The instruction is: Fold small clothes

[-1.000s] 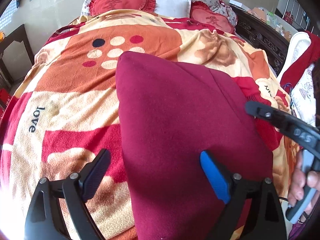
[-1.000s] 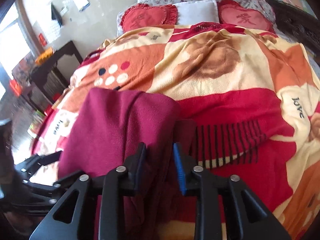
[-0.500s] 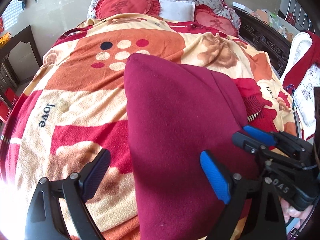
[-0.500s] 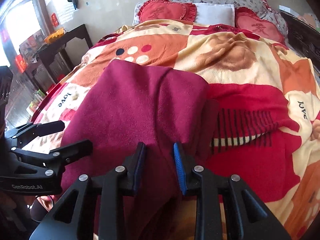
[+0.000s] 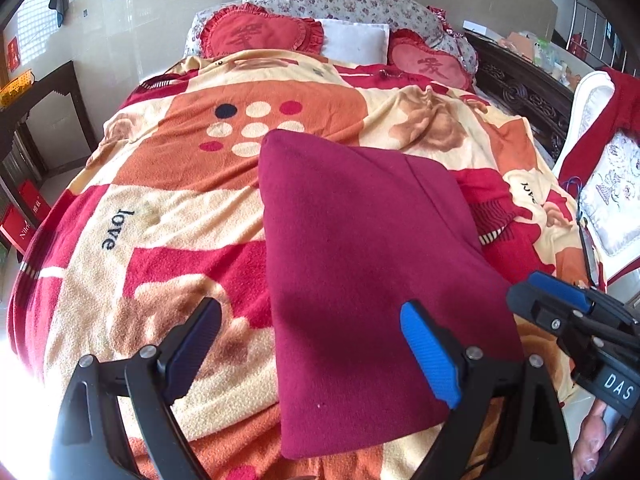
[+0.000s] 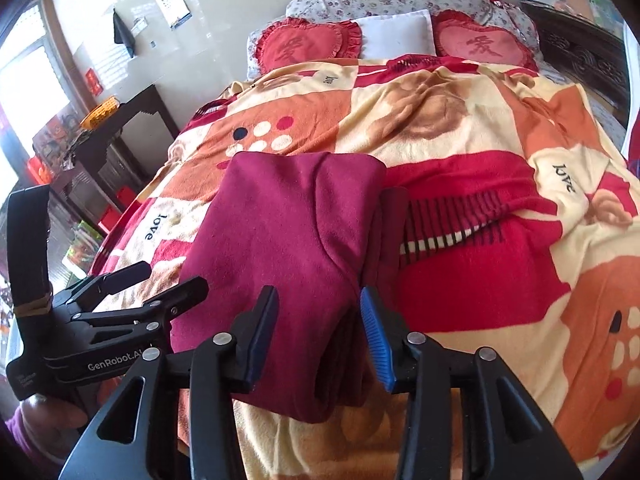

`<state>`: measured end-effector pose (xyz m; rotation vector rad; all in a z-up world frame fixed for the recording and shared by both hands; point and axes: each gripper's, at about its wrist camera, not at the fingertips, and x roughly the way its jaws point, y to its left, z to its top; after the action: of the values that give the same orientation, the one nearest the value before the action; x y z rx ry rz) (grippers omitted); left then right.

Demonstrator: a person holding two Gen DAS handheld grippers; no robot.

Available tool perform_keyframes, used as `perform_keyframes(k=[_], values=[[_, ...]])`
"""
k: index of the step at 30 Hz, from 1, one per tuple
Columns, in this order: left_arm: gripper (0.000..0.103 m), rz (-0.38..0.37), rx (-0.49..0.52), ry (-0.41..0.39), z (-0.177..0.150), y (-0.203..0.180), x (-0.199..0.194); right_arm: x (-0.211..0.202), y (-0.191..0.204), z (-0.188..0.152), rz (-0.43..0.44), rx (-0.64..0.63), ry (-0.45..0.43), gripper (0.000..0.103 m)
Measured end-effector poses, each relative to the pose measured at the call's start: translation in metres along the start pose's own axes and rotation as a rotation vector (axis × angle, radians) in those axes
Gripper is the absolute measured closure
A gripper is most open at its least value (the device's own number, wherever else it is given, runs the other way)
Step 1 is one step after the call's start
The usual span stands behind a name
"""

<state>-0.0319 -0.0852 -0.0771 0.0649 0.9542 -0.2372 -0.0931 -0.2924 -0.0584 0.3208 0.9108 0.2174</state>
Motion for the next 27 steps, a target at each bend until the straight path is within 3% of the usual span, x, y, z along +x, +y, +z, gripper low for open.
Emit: perform_keyframes(k=[27], values=[[0.009,0.026,-0.006,0.006,-0.001,-0.001,0.009,0.019,0.006,0.004,-0.024,-0.008,0.012,0.072]])
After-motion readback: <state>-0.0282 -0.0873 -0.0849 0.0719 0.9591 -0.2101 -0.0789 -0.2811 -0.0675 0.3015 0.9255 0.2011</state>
